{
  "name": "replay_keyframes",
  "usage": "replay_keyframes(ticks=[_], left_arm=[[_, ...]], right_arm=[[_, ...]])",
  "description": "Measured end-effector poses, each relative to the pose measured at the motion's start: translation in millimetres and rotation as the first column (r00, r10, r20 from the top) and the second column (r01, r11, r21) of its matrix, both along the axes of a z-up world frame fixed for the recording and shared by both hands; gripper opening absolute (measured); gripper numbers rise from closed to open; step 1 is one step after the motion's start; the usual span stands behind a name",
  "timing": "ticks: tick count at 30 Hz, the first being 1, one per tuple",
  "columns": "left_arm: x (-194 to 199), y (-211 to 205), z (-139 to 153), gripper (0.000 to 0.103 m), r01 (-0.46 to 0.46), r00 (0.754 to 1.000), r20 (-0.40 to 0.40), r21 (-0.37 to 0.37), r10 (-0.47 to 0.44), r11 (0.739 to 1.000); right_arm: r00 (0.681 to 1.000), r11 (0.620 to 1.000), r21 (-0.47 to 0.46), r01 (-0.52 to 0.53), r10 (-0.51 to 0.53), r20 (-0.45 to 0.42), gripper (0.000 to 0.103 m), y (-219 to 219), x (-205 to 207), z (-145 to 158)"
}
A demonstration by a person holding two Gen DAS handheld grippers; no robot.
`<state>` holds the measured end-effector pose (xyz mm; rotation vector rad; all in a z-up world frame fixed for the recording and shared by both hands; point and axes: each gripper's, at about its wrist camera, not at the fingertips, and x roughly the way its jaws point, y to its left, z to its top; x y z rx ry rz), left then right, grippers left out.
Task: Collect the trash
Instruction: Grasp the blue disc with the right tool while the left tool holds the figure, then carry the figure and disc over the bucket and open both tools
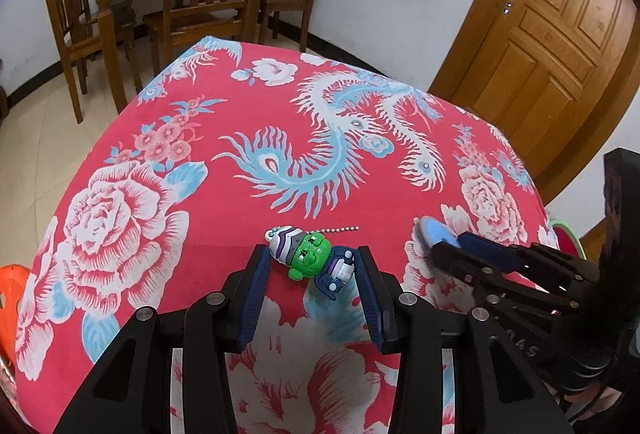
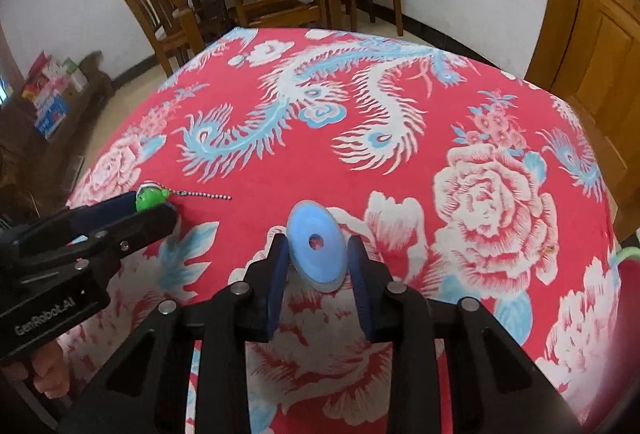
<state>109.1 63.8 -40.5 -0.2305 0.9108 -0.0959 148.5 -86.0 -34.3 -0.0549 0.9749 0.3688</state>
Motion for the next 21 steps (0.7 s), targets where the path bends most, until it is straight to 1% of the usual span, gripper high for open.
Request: replay_keyframes(ticks=[7, 12, 21], left_arm=[[-3, -9, 9, 0.044, 0.023, 1.0, 0.02, 0.004, -0.023, 1.0], [-5, -22, 19, 0.044, 0.052, 0.998, 0.042, 0.006, -0.052, 0.999], [-9, -58, 40, 0.044, 0.13, 0.988, 0.08, 0.021, -0.131, 0.991]], right_arm=[[0.998, 0.997, 0.058, 0.047, -0.048, 0.031, 0.033, -23, -16, 19], [0.994, 0.99, 0.1, 0.097, -0.102, 0.044, 0.033, -47, -29, 31], [0.978, 0.973, 0.138, 0.184, -0.196, 0.079, 0.033, -98, -59, 51]])
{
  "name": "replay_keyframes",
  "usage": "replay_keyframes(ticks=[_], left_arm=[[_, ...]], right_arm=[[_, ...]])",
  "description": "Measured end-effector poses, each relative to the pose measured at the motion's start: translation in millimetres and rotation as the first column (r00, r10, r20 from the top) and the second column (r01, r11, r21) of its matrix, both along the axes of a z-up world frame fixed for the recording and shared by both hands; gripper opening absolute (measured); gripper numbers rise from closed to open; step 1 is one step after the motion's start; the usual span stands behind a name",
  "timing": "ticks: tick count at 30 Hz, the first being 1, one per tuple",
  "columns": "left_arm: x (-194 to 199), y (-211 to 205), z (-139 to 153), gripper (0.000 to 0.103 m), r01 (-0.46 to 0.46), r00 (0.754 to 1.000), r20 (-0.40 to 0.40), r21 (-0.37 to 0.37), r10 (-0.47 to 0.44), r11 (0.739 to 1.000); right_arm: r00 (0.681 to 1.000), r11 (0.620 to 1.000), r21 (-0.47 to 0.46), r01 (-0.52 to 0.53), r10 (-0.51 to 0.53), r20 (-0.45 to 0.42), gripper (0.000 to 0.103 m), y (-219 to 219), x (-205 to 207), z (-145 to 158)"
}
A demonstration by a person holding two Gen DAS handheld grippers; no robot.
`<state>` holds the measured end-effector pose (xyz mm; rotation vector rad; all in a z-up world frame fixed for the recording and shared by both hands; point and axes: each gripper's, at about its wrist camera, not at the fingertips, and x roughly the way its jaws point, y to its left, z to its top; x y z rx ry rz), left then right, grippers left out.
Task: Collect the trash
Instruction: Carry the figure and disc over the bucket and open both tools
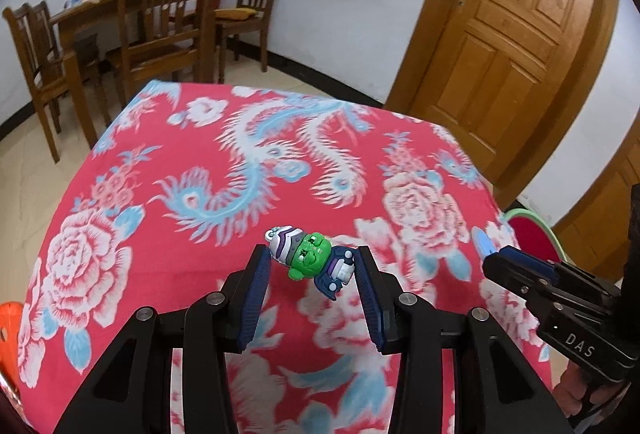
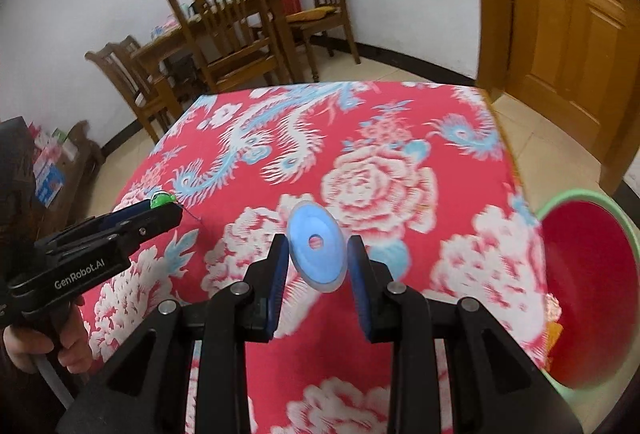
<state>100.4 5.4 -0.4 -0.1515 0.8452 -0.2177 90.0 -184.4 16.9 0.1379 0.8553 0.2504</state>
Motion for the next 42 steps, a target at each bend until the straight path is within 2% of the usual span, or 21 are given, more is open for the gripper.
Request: replay_keyframes(ticks=[11, 21, 33, 42], left_arm=[[1, -50, 16, 0.044, 0.083, 0.996, 0.013, -0.017, -0.083, 0.996], [3, -97, 30, 0.044, 0.161, 0.987, 0.03, -0.024, -0.161, 0.987], [9, -158, 39, 0.044, 0.252, 0.967, 0.041, -0.029, -0.251, 0.967], [12, -203, 41, 0.044, 0.32, 0.947, 0.044, -0.02, -0.319, 0.947]], right_arm=[[0.992, 0.993, 0.03, 0.116, -0.117, 0.038, 0.033, -65, -30, 17], [0.968, 0.969, 0.043, 0.242, -0.245, 0.061, 0.033, -128, -56, 26], [0.929, 0.929, 0.055, 0.366, -0.369, 0.041, 0.033, -195, -72, 14], [0.906, 0.904, 0.056, 0.423, -0.424, 0.007, 0.033, -228, -76, -5]])
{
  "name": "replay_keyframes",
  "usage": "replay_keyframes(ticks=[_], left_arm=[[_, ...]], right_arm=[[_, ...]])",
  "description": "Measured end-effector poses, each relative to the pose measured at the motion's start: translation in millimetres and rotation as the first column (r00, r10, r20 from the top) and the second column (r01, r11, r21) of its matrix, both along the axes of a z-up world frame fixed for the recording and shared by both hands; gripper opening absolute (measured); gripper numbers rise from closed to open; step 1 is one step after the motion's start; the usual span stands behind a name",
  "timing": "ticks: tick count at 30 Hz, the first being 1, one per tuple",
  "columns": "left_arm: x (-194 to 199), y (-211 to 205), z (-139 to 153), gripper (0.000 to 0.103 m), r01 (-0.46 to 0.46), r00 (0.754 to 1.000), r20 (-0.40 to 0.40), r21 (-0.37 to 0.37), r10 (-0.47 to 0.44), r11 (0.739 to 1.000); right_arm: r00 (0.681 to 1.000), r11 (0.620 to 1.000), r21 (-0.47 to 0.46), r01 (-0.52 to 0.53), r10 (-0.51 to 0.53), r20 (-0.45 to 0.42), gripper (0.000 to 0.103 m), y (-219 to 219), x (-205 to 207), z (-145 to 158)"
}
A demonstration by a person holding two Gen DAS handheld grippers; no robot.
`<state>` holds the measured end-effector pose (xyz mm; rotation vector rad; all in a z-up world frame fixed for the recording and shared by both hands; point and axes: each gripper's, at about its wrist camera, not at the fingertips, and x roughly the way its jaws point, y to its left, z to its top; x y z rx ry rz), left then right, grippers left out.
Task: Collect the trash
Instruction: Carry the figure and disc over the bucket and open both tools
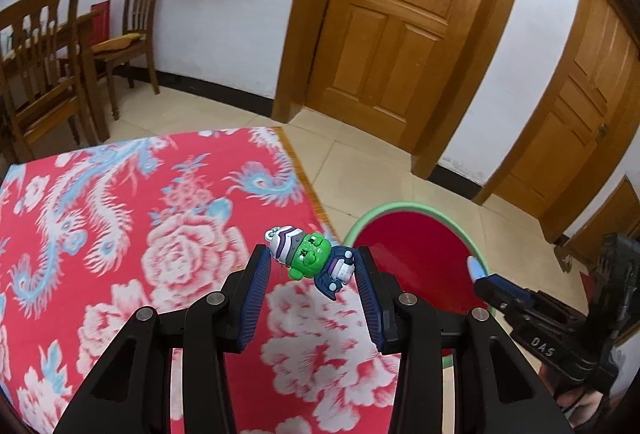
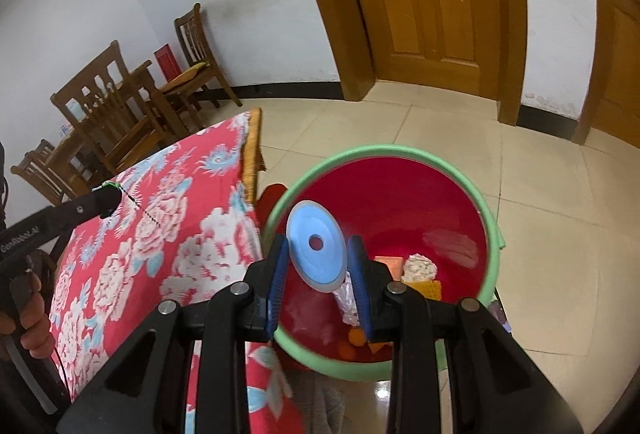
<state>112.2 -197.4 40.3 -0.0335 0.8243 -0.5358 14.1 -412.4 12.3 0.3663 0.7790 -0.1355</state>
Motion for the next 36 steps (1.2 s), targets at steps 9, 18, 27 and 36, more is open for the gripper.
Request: replay_keyframes(ticks=[9, 18, 27, 36], left_arm=[[0, -37, 1, 0.044, 0.064, 0.998, 0.006, 0.018, -0.064, 0.998], [0, -67, -3, 0.044, 0.12, 0.993, 0.001, 0.015, -0.12, 0.993], [-4, -92, -11, 0.044, 0.183, 0.983, 0.009, 0.001, -0.183, 0.983], [-5, -114, -41, 0.045, 0.235, 0.972, -0.034, 0.027, -0.234, 0.972]], right_arm=[[0.999, 0.999, 0.027, 0.035, -0.034, -0.032, 0.033, -20, -1, -19], [0.997, 0.998, 0.036, 0.053, -0.051, -0.051, 0.034, -27, -1, -29], [0.995, 0.993, 0.066, 0.093, -0.09, -0.053, 0.036, -41, -11, -33], [0.991, 0.99, 0.069, 0.123, -0.119, -0.052, 0.037, -52, -21, -34]])
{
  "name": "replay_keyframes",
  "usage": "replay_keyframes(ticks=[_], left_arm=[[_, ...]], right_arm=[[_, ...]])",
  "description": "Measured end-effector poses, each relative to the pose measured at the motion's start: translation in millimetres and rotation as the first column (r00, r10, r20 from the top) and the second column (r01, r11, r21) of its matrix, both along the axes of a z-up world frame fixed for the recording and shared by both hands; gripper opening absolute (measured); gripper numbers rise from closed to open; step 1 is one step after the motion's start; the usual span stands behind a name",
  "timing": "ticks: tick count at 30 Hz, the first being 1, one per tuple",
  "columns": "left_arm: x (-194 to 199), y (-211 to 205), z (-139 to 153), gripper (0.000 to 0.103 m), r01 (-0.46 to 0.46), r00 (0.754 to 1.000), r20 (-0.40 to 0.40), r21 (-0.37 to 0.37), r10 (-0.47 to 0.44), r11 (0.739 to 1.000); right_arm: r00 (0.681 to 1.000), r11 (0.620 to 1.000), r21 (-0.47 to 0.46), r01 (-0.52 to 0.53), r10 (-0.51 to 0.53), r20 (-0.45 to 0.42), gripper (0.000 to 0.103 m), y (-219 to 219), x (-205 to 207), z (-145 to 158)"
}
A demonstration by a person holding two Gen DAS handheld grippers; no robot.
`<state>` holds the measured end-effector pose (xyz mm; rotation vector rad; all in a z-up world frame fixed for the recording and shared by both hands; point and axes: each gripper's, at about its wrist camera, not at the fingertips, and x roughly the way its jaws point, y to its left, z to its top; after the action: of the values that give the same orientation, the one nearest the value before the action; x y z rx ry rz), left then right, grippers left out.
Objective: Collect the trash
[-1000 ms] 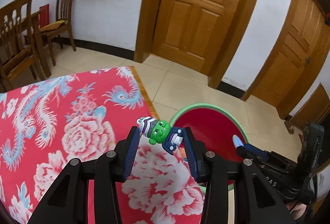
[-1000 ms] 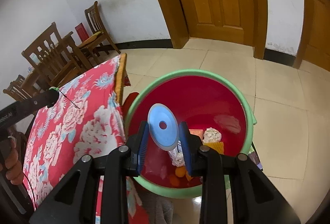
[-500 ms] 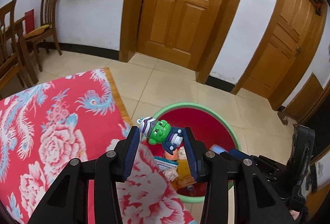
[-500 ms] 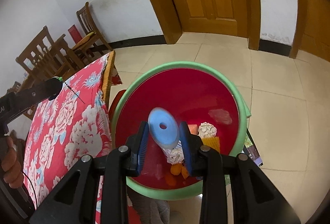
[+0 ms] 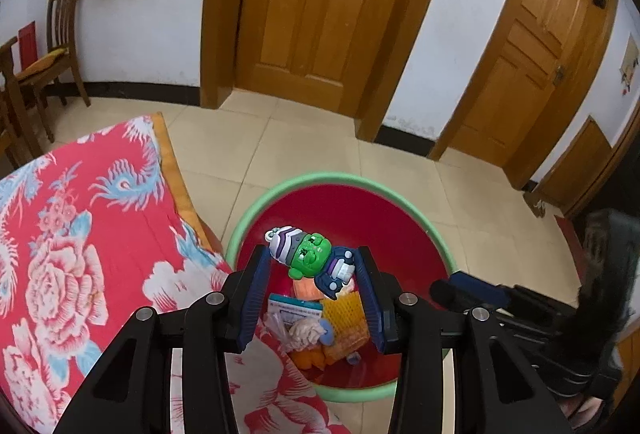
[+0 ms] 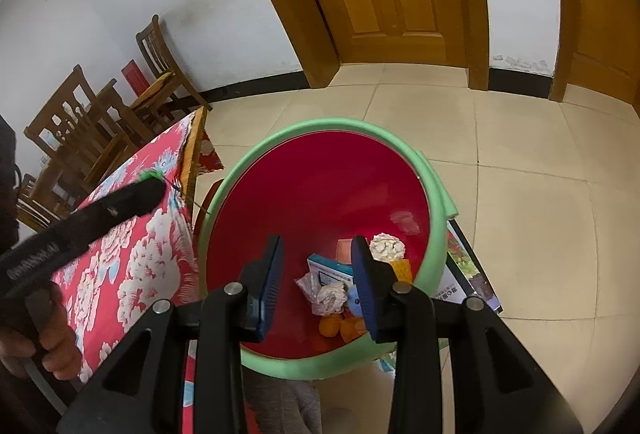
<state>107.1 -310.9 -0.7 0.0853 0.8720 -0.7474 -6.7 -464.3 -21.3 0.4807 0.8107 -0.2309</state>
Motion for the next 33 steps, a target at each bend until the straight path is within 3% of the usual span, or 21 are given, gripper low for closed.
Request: replay_keyframes(ticks=[2, 4, 5, 19, 29, 33], left_arm=[[1, -2, -4, 0.047, -0.003, 1.0, -0.007, 0.016, 0.004, 1.0], [2, -2, -7, 0.06, -0.011, 1.0, -0.015, 0.024, 0.012, 1.0], [1, -2, -7, 0.061, -0.014, 1.0, -0.014, 0.023, 0.015, 1.0], [-14, 34, 6, 0.063, -0.056, 0.998, -0.003, 0.007, 0.056, 0.998], [-22, 92, 20, 0.064, -0.174, 0.984, 0.027, -0.009, 0.175, 0.985], [-27, 115, 26, 0.07, -0.224, 0.973, 0.048, -0.014, 0.225, 0.974]], right_arm=[[1.0, 1.0, -0.003, 0.002, -0.002, -0.004, 0.037, -1, 0, 0], [1.0, 1.0, -0.009, 0.003, -0.003, -0.007, 0.038, 0, -1, 0], [1.0, 1.0, -0.009, 0.004, -0.004, -0.008, 0.039, 0, -1, 0], [1.0, 0.999, -0.033, -0.015, 0.015, 0.016, 0.063, 21, -8, 18], [0.995, 0.995, -0.052, -0.084, 0.086, 0.049, 0.067, 65, -11, 38], [0.992, 0.992, -0.065, -0.108, 0.112, 0.061, 0.069, 84, -13, 47]])
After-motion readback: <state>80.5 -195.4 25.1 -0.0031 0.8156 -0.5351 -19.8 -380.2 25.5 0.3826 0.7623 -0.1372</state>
